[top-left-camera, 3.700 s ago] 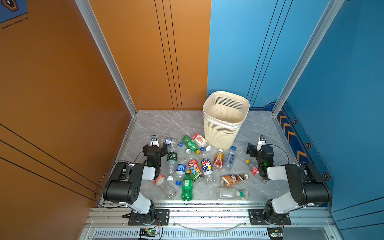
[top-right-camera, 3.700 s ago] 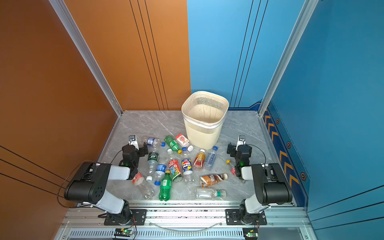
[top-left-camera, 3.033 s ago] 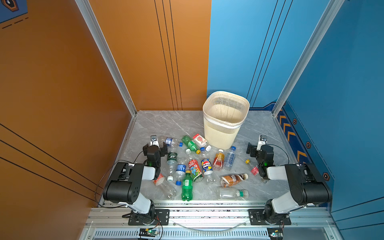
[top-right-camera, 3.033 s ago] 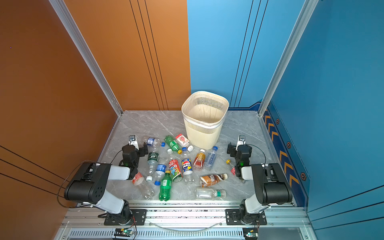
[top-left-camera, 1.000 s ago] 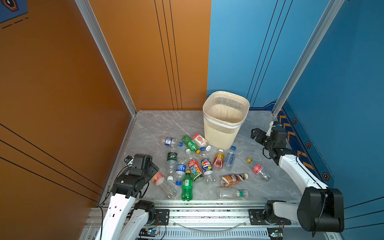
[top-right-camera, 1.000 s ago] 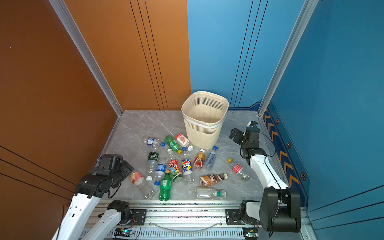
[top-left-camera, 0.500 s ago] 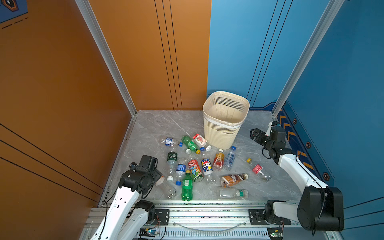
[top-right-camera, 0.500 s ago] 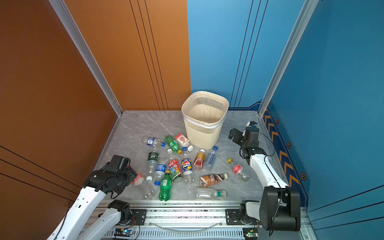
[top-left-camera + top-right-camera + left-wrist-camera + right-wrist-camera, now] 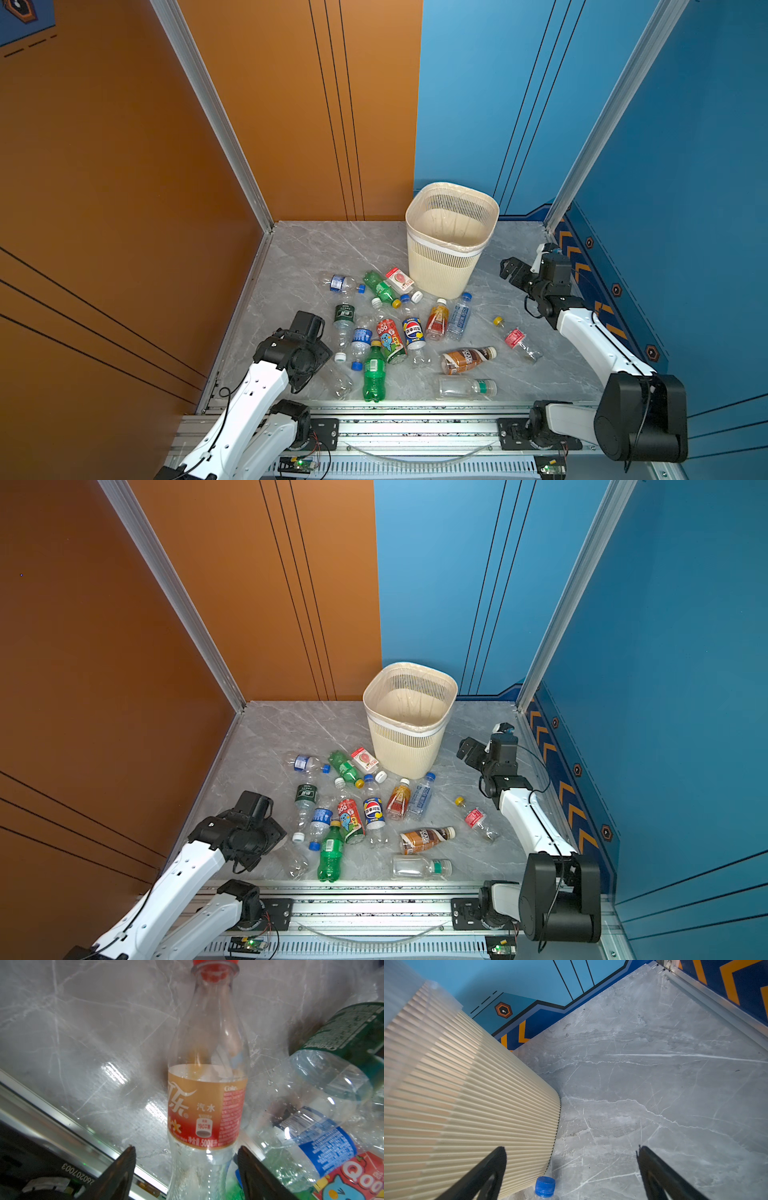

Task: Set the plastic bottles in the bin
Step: 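Lower the left gripper onto the red-capped orange-label bottle while the right arm rises, then close the left gripper around the red-capped bottle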

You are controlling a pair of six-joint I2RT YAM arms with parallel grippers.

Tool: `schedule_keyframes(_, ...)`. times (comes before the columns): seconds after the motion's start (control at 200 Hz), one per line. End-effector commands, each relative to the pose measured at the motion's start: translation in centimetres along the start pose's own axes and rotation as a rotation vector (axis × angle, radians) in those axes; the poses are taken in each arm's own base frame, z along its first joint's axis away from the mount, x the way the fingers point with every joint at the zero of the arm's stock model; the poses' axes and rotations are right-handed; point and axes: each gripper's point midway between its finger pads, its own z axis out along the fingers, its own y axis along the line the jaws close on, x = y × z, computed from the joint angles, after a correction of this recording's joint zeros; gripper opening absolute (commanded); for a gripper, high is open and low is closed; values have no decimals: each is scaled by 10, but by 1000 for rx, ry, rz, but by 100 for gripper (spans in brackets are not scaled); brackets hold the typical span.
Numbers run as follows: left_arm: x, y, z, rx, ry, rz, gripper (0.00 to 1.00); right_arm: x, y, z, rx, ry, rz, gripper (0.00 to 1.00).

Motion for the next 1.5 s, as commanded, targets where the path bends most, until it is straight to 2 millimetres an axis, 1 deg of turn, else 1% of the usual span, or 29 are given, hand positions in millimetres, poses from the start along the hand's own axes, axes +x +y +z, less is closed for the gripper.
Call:
schedule_keyframes(0.0,1,-8,5,20,7,2,78,-2,-1,-2,5,6,14,99)
schedule_keyframes(0.285,4,-15,25,14,29,-4,75,-3,-5,-2,11,1,21,99)
schedule_keyframes(0.405,4,-16,29,9,30,-1,73,-4,-6,-2,12,3,26,100)
schedule_keyframes(0.571,6,-13,36,3,34,-6,68,-4,-9,-2,16,3,32,100)
schedule_keyframes(0.781,7,-10,41,-2,34,-15,64,-6,-9,-2,14,-2,38,99)
schedule_keyframes(0.916,8,-10,41,3,36,-12,58,-7,-9,-2,14,-4,45,100)
schedule_keyframes(1.026,7,-15,36,33,39,-5,52,-8,-9,-2,12,-5,52,99)
schedule_keyframes(1.131,3,-18,25,65,27,-11,48,-8,-8,-1,8,-8,55,99)
schedule_keyframes(1.286,-6,-24,3,118,-2,-18,47,-9,-8,-1,2,-9,67,99)
schedule_keyframes(1.402,-15,-33,-17,174,-26,-26,47,-11,-7,0,-4,-10,77,99)
schedule_keyframes(1.497,-23,-42,-36,217,-54,-22,47,-12,-7,0,-6,-11,80,99)
